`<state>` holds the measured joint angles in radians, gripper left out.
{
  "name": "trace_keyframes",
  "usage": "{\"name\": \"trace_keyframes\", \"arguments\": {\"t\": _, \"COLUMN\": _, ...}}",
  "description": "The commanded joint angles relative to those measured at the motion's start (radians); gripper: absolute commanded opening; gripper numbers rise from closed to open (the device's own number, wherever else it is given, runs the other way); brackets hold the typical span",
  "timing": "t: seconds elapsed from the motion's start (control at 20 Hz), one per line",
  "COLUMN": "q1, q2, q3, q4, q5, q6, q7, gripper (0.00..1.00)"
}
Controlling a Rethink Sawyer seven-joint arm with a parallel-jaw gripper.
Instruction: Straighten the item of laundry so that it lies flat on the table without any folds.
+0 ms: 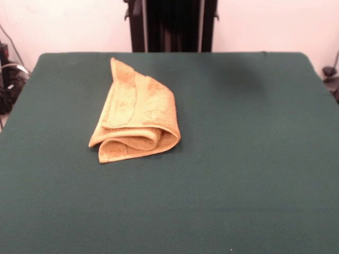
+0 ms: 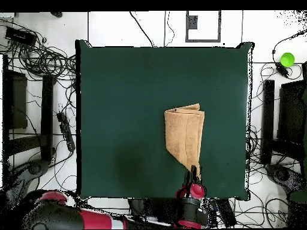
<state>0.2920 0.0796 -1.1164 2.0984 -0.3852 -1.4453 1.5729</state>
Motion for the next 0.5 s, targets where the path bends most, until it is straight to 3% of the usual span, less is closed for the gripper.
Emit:
{"name": "trace_keyframes", "arguments": {"t": 0.05, "q1": -0.021, "q2": -0.213, "q3": 0.025, "q4": -0.227, "q5": -0.187, "q6": 0.197, "q7": 0.296, "gripper": 1.0}}
{"name": "trace_keyframes", "arguments": {"t": 0.5, "q1": -0.087, "q2": -0.448, "q3": 0.155, "q4": -0.374, "q5": -0.406, "q6": 0.369, "q7": 0.485, "gripper": 1.0}}
